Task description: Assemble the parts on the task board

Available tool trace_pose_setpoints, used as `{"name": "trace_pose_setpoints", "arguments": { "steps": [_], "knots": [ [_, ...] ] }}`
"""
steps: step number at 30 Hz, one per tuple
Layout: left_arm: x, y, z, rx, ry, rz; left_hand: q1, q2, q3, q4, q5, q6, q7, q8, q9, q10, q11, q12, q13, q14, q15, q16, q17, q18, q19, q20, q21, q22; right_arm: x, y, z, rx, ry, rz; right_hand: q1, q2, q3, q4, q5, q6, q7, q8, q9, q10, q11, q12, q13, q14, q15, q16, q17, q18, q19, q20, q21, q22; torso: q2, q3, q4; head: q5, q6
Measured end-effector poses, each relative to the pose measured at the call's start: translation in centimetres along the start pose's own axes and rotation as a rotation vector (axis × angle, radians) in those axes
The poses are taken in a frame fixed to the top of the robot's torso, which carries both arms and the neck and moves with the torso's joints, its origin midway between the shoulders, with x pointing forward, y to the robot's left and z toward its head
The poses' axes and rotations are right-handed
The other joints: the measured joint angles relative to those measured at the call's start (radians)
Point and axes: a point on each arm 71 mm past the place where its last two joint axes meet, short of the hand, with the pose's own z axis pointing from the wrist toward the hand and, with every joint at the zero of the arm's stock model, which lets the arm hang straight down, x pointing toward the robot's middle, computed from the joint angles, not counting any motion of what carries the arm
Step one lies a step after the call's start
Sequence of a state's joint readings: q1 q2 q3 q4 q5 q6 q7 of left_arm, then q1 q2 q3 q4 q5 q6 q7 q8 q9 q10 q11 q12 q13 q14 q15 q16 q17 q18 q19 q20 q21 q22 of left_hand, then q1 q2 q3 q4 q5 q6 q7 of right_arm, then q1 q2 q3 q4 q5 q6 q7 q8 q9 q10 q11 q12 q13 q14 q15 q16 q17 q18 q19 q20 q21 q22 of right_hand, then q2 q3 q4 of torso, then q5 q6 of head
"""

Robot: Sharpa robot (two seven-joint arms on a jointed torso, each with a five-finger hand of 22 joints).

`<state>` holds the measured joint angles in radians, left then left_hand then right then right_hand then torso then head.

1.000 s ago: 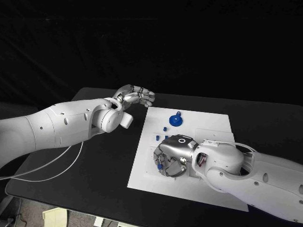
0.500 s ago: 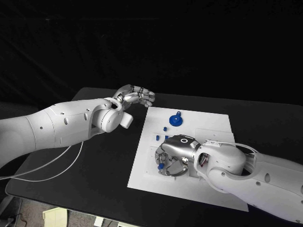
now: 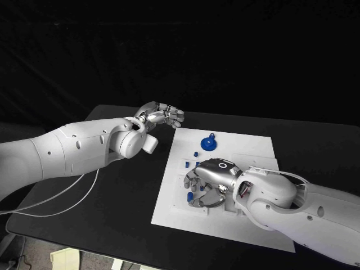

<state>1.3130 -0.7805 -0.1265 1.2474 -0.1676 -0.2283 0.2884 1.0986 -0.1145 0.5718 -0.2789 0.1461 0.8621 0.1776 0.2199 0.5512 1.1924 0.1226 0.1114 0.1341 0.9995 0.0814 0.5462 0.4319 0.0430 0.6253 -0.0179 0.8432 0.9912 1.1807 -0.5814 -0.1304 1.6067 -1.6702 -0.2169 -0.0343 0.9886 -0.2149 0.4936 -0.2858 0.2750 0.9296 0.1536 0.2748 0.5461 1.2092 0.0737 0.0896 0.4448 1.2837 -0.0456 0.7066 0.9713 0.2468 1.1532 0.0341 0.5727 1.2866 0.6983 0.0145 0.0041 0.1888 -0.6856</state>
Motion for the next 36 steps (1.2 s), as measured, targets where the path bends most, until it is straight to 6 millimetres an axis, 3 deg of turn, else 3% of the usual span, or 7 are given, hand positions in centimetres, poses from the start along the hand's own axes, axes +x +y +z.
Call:
{"name": "trace_pose_setpoints", "arguments": {
  "steps": [13, 20, 23, 25, 28, 32, 36],
  "knots": [
    [-0.1, 0.0, 0.0, 0.0, 0.001, 0.0, 0.0, 0.0, 0.0, 0.0, 0.0, 0.0, 0.0, 0.0, -0.001, 0.0, 0.0, 0.0, 0.0, 0.0, 0.0, -0.004, 0.001, 0.0, 0.0, 0.0, 0.0, 0.0, -0.4, -0.4, -0.9, -0.001, -0.042, 0.039, 0.0, -0.008, -0.01, 0.004, -0.004, -0.006, 0.002, -0.006, -0.004, -0.009, 0.002, -0.005, 0.0, 0.003, 0.004, 0.0, 0.0, 0.0, -0.002, 0.002, 0.0, -0.001, 0.0, 0.0003, 0.0005, -0.001, 0.004],
    [-0.2, 0.0, 0.0, 0.001, -0.002, 0.001, -0.01, -0.01, -0.005, 0.005, -0.004, 0.0, 0.0, 0.0, -0.001, 0.0, 0.0, 0.0, 0.0, 0.0, 0.0, -0.008, 0.008, 0.0, 0.0, 0.0, 0.0, 0.002, -2.1, -1.3, -2.2, 0.018, -0.108, 0.085, -0.015, -0.003, -0.025, 0.011, -0.004, -0.006, 0.002, -0.006, -0.007, -0.01, 0.003, -0.005, 0.0, 0.008, 0.01, 0.001, 0.002, -0.01, 0.01, -0.009, -0.001, -0.001, -0.001, 0.0012, -0.0007, -0.01, 0.016],
    [-0.3, 0.0, 0.1, 0.002, -0.003, 0.002, -0.018, -0.007, -0.009, 0.009, -0.012, -0.002, 0.002, 0.0, -0.001, 0.0, 0.0, 0.0, 0.0, 0.0, 0.0, -0.01, 0.012, 0.0, -0.002, 0.002, -0.004, 0.004, -3.4, -2.2, -2.7, 0.042, -0.143, 0.104, -0.05, 0.011, -0.04, 0.03, -0.024, -0.006, 0.002, -0.006, -0.009, -0.009, 0.003, -0.004, 0.006, 0.014, 0.004, 0.005, 0.004, -0.011, 0.016, -0.008, -0.001, -0.001, -0.001, 0.0019, -0.0014, -0.015, 0.023],
    [-0.3, 0.0, 0.1, 0.004, -0.004, 0.001, -0.039, -0.013, -0.019, 0.019, -0.054, -0.006, 0.001, 0.0, -0.002, 0.0, 0.0, -0.004, 0.0, 0.0, 0.0, -0.015, 0.019, 0.0, -0.004, 0.004, -0.004, 0.006, -4.2, -3.4, -3.2, 0.072, -0.16, 0.122, -0.057, 0.021, -0.032, 0.042, -0.102, -0.006, 0.002, -0.006, -0.01, 0.012, -0.008, 0.023, 0.026, 0.017, 0.001, 0.009, 0.007, -0.011, 0.021, -0.009, 0.0, 0.0, -0.001, 0.0019, -0.0021, -0.018, 0.026],
    [-0.3, 0.0, 0.1, 0.006, -0.005, 0.0, -0.09, -0.015, -0.061, 0.029, -0.082, -0.006, 0.001, 0.0, -0.002, 0.0, 0.0, -0.004, 0.0, 0.0, 0.0, -0.024, 0.03, 0.0, -0.003, 0.004, -0.011, 0.009, -5.1, -5.7, -4.4, 0.138, -0.179, 0.16, -0.05, 0.027, -0.02, 0.054, -0.152, -0.006, 0.002, -0.006, -0.012, 0.017, -0.013, 0.06, 0.055, 0.013, -0.003, 0.009, 0.011, -0.011, 0.021, -0.009, 0.0, 0.0, -0.001, 0.0025, -0.003, -0.023, 0.033],
    [-0.3, 0.0, 0.2, 0.008, -0.007, 0.0, -0.125, -0.022, -0.102, 0.029, -0.082, -0.01, -0.003, 0.004, -0.003, 0.0, 0.0, -0.004, 0.0, 0.0, 0.0, -0.031, 0.041, 0.0, -0.003, 0.004, -0.015, 0.01, -6.2, -8.2, -6.2, 0.22, -0.203, 0.219, -0.046, 0.032, -0.027, 0.059, -0.163, -0.005, 0.001, -0.006, -0.011, 0.003, -0.033, 0.191, 0.163, 0.012, -0.017, 0.04, 0.033, -0.011, 0.026, -0.013, 0.012, 0.017, -0.002, 0.0037, -0.0039, -0.032, 0.04],
    [-0.5, 0.1, 0.3, 0.009, -0.012, 0.001, -0.143, -0.026, -0.123, 0.024, -0.082, -0.01, -0.003, 0.004, -0.004, 0.0, 0.0, -0.004, 0.0, 0.0, 0.0, -0.035, 0.048, 0.0, -0.003, 0.004, -0.015, 0.01, -6.8, -10.2, -7.7, 0.296, -0.199, 0.287, -0.037, 0.04, -0.052, 0.048, -0.167, 0.008, -0.023, 0.001, 0.007, -0.035, -0.053, 0.463, 0.383, 0.015, -0.036, 0.155, 0.104, -0.011, 0.049, -0.034, 0.084, 0.023, -0.005, 0.0051, -0.0062, -0.04, 0.046]
  ]
}}
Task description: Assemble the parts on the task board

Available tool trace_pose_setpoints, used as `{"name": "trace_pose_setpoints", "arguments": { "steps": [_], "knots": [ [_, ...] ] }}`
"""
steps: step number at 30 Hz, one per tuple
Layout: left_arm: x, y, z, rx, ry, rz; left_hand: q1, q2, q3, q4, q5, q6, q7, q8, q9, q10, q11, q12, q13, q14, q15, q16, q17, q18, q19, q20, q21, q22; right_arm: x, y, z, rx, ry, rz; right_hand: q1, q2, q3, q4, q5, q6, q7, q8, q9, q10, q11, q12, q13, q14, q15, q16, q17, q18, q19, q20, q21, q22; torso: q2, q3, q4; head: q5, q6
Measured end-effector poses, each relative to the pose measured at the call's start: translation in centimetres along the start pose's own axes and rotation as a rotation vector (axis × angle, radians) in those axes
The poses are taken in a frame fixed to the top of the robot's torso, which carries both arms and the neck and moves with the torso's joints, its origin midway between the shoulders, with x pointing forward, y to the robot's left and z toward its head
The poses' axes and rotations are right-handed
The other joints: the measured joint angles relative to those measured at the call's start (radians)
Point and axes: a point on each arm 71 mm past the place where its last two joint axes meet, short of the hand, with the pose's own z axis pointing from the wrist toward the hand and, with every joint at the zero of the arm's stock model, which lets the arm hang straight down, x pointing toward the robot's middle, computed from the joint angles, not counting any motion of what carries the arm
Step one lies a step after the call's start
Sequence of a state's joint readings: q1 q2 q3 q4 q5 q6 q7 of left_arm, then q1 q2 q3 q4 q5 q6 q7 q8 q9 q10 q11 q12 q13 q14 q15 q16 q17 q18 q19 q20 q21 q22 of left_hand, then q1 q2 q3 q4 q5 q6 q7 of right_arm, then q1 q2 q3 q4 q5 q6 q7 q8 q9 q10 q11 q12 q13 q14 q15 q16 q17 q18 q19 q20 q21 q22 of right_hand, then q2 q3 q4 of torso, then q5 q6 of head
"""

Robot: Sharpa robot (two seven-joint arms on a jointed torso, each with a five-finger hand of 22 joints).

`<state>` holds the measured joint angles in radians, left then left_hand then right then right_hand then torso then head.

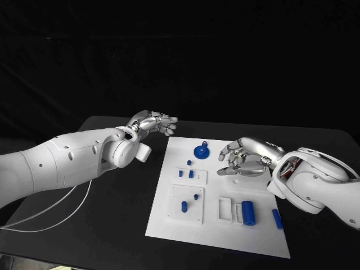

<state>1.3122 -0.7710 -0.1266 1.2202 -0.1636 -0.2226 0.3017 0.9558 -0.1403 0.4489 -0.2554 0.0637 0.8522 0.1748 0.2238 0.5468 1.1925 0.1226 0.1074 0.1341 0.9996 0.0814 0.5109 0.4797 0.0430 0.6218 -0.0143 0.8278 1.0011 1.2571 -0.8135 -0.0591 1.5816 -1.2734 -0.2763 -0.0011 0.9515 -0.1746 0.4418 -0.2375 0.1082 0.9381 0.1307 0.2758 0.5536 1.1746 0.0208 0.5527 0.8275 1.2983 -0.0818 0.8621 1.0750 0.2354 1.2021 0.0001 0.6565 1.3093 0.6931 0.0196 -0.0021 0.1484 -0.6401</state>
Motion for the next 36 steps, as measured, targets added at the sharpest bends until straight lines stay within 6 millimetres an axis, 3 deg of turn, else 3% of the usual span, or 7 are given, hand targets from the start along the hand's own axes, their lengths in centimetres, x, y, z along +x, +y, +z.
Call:
{"name": "trace_pose_setpoints", "arguments": {
  "steps": [2, 7, 14, 17, 21, 29, 36],
  "knots": [
    [0.1, 0.0, 0.0, 0.0, 0.0, 0.0, 0.0, 0.0, 0.0, 0.0, 0.0, 0.0, 0.0, 0.0, 0.0, 0.0, 0.0, 0.0, 0.0, 0.0, 0.0, 0.0, 0.001, 0.0, 0.0, 0.0, -0.004, 0.001, -0.4, -1.0, -0.5, 0.047, 0.012, 0.032, 0.0, 0.004, -0.008, 0.002, 0.005, -0.004, -0.01, 0.0, 0.006, -0.021, -0.01, 0.144, 0.113, 0.017, -0.016, 0.073, 0.044, -0.004, 0.026, -0.025, 0.059, -0.001, -0.001, 0.0003, -0.0015, -0.005, 0.002],
    [0.3, 0.2, 0.1, 0.0, 0.004, -0.003, -0.001, 0.001, -0.002, -0.002, 0.0, 0.0, 0.0, 0.0, -0.001, 0.0, 0.0, 0.0, 0.0, 0.0, 0.0, 0.0, 0.002, 0.0, 0.0, 0.0, -0.004, 0.001, -0.8, -3.1, -1.7, 0.168, 0.08, 0.094, -0.017, 0.025, 0.005, 0.021, 0.021, 0.004, -0.022, 0.0, 0.018, -0.023, -0.012, 0.358, 0.264, 0.035, -0.03, 0.168, 0.092, -0.005, 0.042, -0.039, 0.156, -0.001, -0.007, 0.0012, -0.005, -0.024, 0.005],
    [0.3, 0.8, -0.1, -0.007, 0.008, -0.008, -0.032, -0.002, -0.019, 0.006, 0.0, -0.004, 0.004, 0.0, -0.003, 0.0, 0.0, -0.004, 0.0, 0.0, 0.0, -0.008, 0.01, 0.0, 0.0, 0.0, -0.008, 0.001, -0.8, -5.8, -4.1, 0.356, 0.199, 0.145, -0.036, 0.04, 0.025, 0.053, 0.0, 0.004, -0.023, -0.005, 0.022, -0.025, -0.014, 0.419, 0.302, 0.041, -0.032, 0.193, 0.103, -0.012, 0.051, -0.047, 0.188, -0.001, -0.015, 0.0031, -0.0085, -0.051, 0.005],
    [0.4, 1.0, -0.2, -0.009, 0.012, -0.01, -0.046, -0.002, -0.024, 0.011, 0.0, -0.004, 0.004, 0.0, -0.003, 0.0, 0.0, -0.004, 0.0, 0.0, 0.0, -0.014, 0.013, 0.0, 0.0, 0.0, -0.012, 0.001, 0.0, -6.6, -4.9, 0.428, 0.256, 0.173, -0.062, 0.037, 0.027, 0.077, 0.0, 0.004, -0.023, -0.005, 0.025, -0.025, -0.014, 0.44, 0.313, 0.042, -0.031, 0.205, 0.109, -0.013, 0.053, -0.049, 0.201, -0.001, -0.019, 0.0031, -0.0105, -0.059, -0.001],
    [0.5, 1.5, -0.4, -0.013, 0.02, -0.019, -0.062, 0.004, -0.03, 0.017, 0.004, -0.004, 0.004, 0.0, -0.005, 0.0, 0.0, -0.004, 0.0, 0.0, 0.0, -0.015, 0.017, 0.0, 0.0, 0.0, -0.012, 0.002, 1.4, -6.9, -6.0, 0.491, 0.314, 0.206, -0.07, 0.046, 0.034, 0.088, -0.004, 0.004, -0.023, -0.005, 0.03, -0.026, -0.016, 0.482, 0.334, 0.043, -0.031, 0.223, 0.121, -0.014, 0.054, -0.05, 0.221, -0.001, -0.024, 0.0019, -0.0138, -0.07, -0.012],
    [0.6, 1.8, -0.6, -0.015, 0.029, -0.031, -0.066, 0.008, -0.03, 0.017, 0.004, -0.004, 0.004, 0.0, -0.006, 0.0, 0.0, -0.004, 0.0, 0.0, 0.0, -0.019, 0.019, 0.0, 0.0, 0.0, -0.016, 0.002, 2.0, -7.2, -7.8, 0.565, 0.357, 0.22, -0.079, 0.049, 0.027, 0.092, -0.004, 0.009, -0.03, -0.005, 0.04, -0.016, -0.025, 0.528, 0.361, 0.047, -0.032, 0.245, 0.134, -0.015, 0.063, -0.056, 0.247, -0.001, -0.031, 0.0001, -0.0164, -0.091, -0.025],
    [0.6, 2.1, -0.7, -0.019, 0.032, -0.037, -0.066, 0.008, -0.03, 0.017, 0.004, -0.011, 0.004, 0.0, -0.007, 0.0, 0.0, -0.004, 0.0, 0.0, 0.0, -0.019, 0.02, 0.0, 0.0, 0.0, -0.016, 0.003, 3.4, -6.3, -8.1, 0.573, 0.416, 0.218, -0.161, 0.058, -0.017, 0.117, 0.016, 0.013, -0.035, -0.005, 0.047, -0.016, -0.029, 0.539, 0.37, 0.043, -0.037, 0.255, 0.137, -0.02, 0.057, -0.065, 0.258, -0.001, -0.036, -0.0037, -0.0195, -0.101, -0.034]
  ]
}}
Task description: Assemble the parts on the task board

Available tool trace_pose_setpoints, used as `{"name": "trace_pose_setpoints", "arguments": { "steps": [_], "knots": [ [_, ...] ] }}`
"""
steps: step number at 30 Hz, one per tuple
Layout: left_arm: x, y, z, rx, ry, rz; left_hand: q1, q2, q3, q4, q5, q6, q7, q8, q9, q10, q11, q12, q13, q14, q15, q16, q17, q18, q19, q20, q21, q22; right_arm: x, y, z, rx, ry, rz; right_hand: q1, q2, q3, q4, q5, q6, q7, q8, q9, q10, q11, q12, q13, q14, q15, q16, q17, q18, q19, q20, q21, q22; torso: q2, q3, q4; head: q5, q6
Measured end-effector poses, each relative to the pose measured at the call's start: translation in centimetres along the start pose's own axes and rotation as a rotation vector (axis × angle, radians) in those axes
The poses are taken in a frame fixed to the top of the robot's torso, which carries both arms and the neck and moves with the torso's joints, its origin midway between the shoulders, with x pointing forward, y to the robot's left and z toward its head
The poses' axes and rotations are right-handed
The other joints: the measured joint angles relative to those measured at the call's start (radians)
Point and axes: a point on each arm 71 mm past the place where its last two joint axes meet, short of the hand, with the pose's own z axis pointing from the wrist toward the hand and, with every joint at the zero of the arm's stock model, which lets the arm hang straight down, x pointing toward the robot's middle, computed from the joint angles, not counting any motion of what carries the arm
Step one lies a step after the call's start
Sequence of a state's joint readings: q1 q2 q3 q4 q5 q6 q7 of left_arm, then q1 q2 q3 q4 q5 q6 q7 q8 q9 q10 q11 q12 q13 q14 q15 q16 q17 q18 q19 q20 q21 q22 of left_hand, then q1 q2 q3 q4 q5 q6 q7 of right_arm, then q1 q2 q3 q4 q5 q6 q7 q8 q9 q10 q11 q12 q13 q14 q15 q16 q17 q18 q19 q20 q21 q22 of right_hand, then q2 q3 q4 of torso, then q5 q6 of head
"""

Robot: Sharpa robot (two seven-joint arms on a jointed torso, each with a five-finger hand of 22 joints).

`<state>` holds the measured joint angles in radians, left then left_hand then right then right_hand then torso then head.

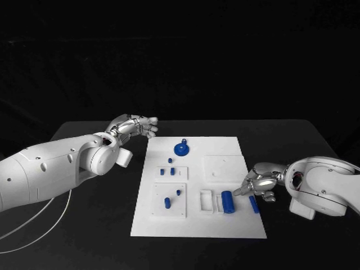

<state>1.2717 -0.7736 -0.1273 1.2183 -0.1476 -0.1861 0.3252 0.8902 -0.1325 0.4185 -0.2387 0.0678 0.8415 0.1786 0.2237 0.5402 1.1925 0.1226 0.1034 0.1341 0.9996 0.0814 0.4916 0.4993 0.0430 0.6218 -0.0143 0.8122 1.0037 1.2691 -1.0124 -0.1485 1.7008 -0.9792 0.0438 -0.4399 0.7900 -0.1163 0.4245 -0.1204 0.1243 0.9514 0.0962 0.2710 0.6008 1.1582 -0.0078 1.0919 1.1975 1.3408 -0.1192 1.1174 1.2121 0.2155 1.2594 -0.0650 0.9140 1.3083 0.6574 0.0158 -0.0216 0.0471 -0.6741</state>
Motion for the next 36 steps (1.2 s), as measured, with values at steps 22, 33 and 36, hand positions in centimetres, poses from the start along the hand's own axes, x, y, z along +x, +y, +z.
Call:
{"name": "trace_pose_setpoints", "arguments": {
  "steps": [22, 33, 36],
  "knots": [
    [-0.3, 0.1, -0.4, -0.004, 0.002, -0.005, -0.005, 0.005, 0.0, 0.0, 0.0, 0.0, 0.0, 0.004, 0.0, 0.0, 0.0, 0.0, 0.0, 0.0, 0.0, -0.004, 0.003, 0.0, 0.0, 0.0, 0.0, 0.001, 2.5, 1.6, 0.7, 0.006, 0.07, -0.044, -0.106, -0.013, -0.08, -0.011, 0.034, 0.03, -0.03, 0.008, 0.012, 0.023, -0.019, 0.031, 0.019, -0.006, -0.01, 0.016, 0.004, -0.007, -0.008, -0.021, 0.019, 0.0, 0.001, -0.002, -0.0007, -0.015, -0.017],
    [-0.3, 0.1, -0.4, -0.005, 0.001, -0.005, -0.005, 0.005, 0.0, 0.0, 0.0, 0.0, 0.0, 0.004, -0.001, 0.0, 0.0, -0.004, 0.0, 0.0, 0.0, -0.004, 0.005, 0.0, 0.0, 0.0, -0.003, 0.002, 3.1, 2.3, 1.4, -0.001, 0.084, -0.058, -0.079, 0.014, -0.07, -0.054, 0.062, 0.054, -0.016, 0.007, 0.017, 0.029, -0.021, 0.031, 0.019, -0.006, -0.013, 0.021, -0.001, -0.007, -0.009, -0.023, 0.028, 0.0, 0.002, -0.002, -0.0006, -0.013, -0.018],
    [-0.3, 0.1, -0.4, -0.005, 0.001, -0.005, -0.005, 0.005, -0.003, -0.003, 0.0, 0.0, 0.0, 0.004, -0.001, 0.0, 0.0, -0.004, 0.0, 0.0, 0.0, -0.004, 0.005, 0.0, 0.0, 0.0, -0.003, 0.002, 3.1, 2.4, 1.4, -0.001, 0.082, -0.06, -0.069, 0.037, -0.06, -0.064, 0.062, 0.055, -0.015, 0.007, 0.019, 0.029, -0.021, 0.031, 0.019, -0.006, -0.013, 0.021, -0.003, -0.007, -0.009, -0.023, 0.03, 0.0, 0.002, -0.002, -0.0004, -0.012, -0.017]
  ]
}}
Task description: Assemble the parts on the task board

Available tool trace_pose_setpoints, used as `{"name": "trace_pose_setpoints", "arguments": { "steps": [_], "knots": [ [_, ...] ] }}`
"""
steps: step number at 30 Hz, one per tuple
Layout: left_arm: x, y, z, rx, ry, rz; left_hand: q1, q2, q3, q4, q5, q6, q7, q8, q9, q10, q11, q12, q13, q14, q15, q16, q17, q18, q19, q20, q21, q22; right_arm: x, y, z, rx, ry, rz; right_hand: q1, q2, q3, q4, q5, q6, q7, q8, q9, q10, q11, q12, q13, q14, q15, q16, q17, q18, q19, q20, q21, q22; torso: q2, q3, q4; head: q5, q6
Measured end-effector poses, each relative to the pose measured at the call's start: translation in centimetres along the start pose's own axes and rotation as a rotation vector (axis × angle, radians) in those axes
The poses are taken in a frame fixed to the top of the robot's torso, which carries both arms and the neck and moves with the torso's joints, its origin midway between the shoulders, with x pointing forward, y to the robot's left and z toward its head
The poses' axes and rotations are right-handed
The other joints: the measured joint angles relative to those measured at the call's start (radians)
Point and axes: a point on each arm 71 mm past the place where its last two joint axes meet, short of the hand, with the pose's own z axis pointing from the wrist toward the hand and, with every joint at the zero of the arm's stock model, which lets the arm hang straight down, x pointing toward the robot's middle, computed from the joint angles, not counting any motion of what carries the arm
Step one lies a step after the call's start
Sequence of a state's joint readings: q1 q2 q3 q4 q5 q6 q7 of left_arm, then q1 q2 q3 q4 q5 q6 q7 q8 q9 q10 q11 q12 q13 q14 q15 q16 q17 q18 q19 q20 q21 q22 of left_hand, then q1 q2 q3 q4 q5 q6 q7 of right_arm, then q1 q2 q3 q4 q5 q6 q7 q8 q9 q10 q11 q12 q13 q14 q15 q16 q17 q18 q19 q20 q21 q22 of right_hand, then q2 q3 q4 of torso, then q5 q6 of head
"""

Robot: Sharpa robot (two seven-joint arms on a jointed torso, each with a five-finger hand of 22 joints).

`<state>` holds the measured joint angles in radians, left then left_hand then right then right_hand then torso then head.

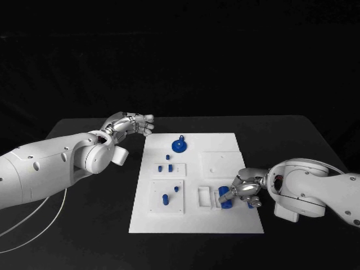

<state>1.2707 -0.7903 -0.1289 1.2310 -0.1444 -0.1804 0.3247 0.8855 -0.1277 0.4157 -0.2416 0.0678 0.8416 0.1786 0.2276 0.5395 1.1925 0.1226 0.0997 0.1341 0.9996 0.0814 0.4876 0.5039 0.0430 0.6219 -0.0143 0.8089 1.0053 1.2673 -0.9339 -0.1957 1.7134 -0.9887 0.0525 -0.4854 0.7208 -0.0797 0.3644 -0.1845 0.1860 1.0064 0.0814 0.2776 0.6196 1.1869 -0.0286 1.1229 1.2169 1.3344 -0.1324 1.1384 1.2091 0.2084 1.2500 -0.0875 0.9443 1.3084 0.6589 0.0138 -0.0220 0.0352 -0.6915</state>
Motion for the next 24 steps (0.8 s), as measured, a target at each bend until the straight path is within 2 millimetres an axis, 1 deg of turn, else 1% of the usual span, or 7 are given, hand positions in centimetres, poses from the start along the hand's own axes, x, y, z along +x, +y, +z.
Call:
{"name": "trace_pose_setpoints", "arguments": {
  "steps": [5, 10, 12, 14, 16, 21, 24],
  "knots": [
    [-0.07, 0.01, -0.03, 0.0, -0.001, 0.0, 0.0, 0.0, 0.0, 0.0, 0.0, 0.0, 0.0, 0.0, 0.0, 0.0, 0.0, 0.0, 0.0, 0.0, 0.0, -0.004, 0.001, 0.0, 0.0, 0.0, 0.0, 0.0, 0.01, 0.01, 0.02, 0.0, -0.003, 0.0, 0.024, 0.02, 0.049, 0.001, -0.016, 0.004, 0.004, 0.0, 0.0, 0.007, 0.0, 0.0, -0.002, 0.0, 0.0, 0.0, -0.006, 0.0, 0.004, 0.004, 0.004, 0.0, 0.0, -0.0001, -0.0003, 0.002, -0.002],
    [-0.1, 0.01, -0.03, 0.0, -0.002, 0.0, 0.0, 0.0, 0.0, 0.0, 0.005, 0.0, 0.0, 0.0, 0.0, 0.0, 0.0, 0.0, 0.0, 0.0, 0.0, -0.004, 0.001, 0.0, 0.0, 0.0, 0.0, 0.0, 0.03, 0.05, 0.05, -0.001, -0.008, 0.002, 0.029, 0.007, 0.126, 0.033, 0.009, 0.014, 0.003, -0.004, 0.0, 0.016, -0.002, 0.0, -0.005, 0.002, 0.002, 0.006, -0.013, 0.0, 0.011, 0.011, 0.012, 0.0, 0.0, -0.0005, -0.0008, 0.004, -0.003],
    [-0.1, 0.02, -0.03, -0.001, -0.002, 0.0, 0.0, 0.0, 0.0, 0.0, 0.005, 0.0, 0.0, 0.0, 0.0, 0.0, 0.0, 0.0, 0.0, 0.0, 0.0, -0.004, 0.002, 0.0, 0.0, 0.0, 0.0, 0.001, 0.05, 0.07, 0.03, -0.003, -0.01, 0.004, 0.038, -0.002, 0.174, 0.052, -0.035, 0.023, 0.0, -0.013, 0.0, 0.022, -0.001, 0.0, -0.005, 0.003, 0.002, 0.006, -0.016, 0.0, 0.014, 0.014, 0.014, 0.0, 0.0, -0.0005, -0.0009, 0.005, -0.003],
    [-0.11, 0.02, -0.03, -0.001, -0.002, 0.0, 0.0, 0.0, 0.0, 0.0, 0.005, 0.0, 0.0, 0.0, 0.0, 0.0, 0.0, 0.0, 0.0, 0.0, 0.0, -0.004, 0.002, 0.0, 0.0, 0.0, 0.0, 0.001, 0.07, 0.07, 0.0, -0.004, -0.011, 0.007, 0.058, -0.029, 0.252, 0.087, -0.096, 0.03, -0.001, -0.018, 0.0, 0.029, 0.0, -0.001, -0.006, 0.006, -0.001, 0.011, -0.021, 0.0, 0.016, 0.016, 0.017, 0.0, 0.0, -0.0005, -0.0008, 0.005, -0.004],
    [-0.13, 0.02, -0.04, -0.001, -0.003, 0.0, 0.0, 0.0, 0.0, 0.0, 0.005, 0.0, 0.0, 0.0, 0.0, 0.0, 0.0, 0.0, 0.0, 0.0, 0.0, -0.004, 0.002, 0.0, 0.0, 0.0, 0.0, 0.001, 0.1, 0.05, -0.05, -0.004, -0.011, 0.013, 0.058, -0.045, 0.294, 0.104, -0.116, 0.032, -0.001, -0.018, -0.001, 0.028, 0.0, -0.001, -0.009, 0.007, 0.0, 0.012, -0.023, 0.0, 0.018, 0.018, 0.02, 0.0, 0.0, -0.0005, -0.0005, 0.006, -0.004],
    [-0.19, 0.03, -0.06, -0.002, -0.004, 0.001, 0.0, 0.0, 0.0, 0.0, 0.005, 0.0, 0.0, 0.0, -0.001, 0.0, 0.0, 0.0, 0.0, 0.0, 0.0, -0.004, 0.002, 0.0, 0.0, 0.0, 0.0, 0.001, 0.24, -0.14, -0.36, -0.005, -0.009, 0.041, 0.057, -0.046, 0.305, 0.11, -0.116, 0.032, -0.001, -0.017, -0.01, 0.029, -0.001, -0.001, -0.01, 0.007, 0.0, 0.012, -0.025, 0.0, 0.017, 0.019, 0.022, 0.0, 0.001, -0.0005, -0.0006, 0.007, -0.004],
    [-0.19, 0.04, -0.05, -0.002, -0.004, 0.001, 0.0, 0.0, 0.0, 0.0, 0.005, 0.0, 0.0, 0.0, -0.001, 0.0, 0.0, 0.0, 0.0, 0.0, 0.0, -0.004, 0.003, 0.0, 0.0, 0.0, 0.0, 0.001, 0.51, -0.14, -0.56, -0.008, 0.0, 0.065, 0.053, -0.05, 0.306, 0.111, -0.099, 0.032, -0.001, -0.017, -0.007, 0.032, -0.004, -0.001, -0.01, 0.007, 0.0, 0.014, -0.027, 0.0, 0.016, 0.02, 0.027, 0.0, 0.001, -0.0005, -0.0007, 0.007, -0.003]
  ]
}}
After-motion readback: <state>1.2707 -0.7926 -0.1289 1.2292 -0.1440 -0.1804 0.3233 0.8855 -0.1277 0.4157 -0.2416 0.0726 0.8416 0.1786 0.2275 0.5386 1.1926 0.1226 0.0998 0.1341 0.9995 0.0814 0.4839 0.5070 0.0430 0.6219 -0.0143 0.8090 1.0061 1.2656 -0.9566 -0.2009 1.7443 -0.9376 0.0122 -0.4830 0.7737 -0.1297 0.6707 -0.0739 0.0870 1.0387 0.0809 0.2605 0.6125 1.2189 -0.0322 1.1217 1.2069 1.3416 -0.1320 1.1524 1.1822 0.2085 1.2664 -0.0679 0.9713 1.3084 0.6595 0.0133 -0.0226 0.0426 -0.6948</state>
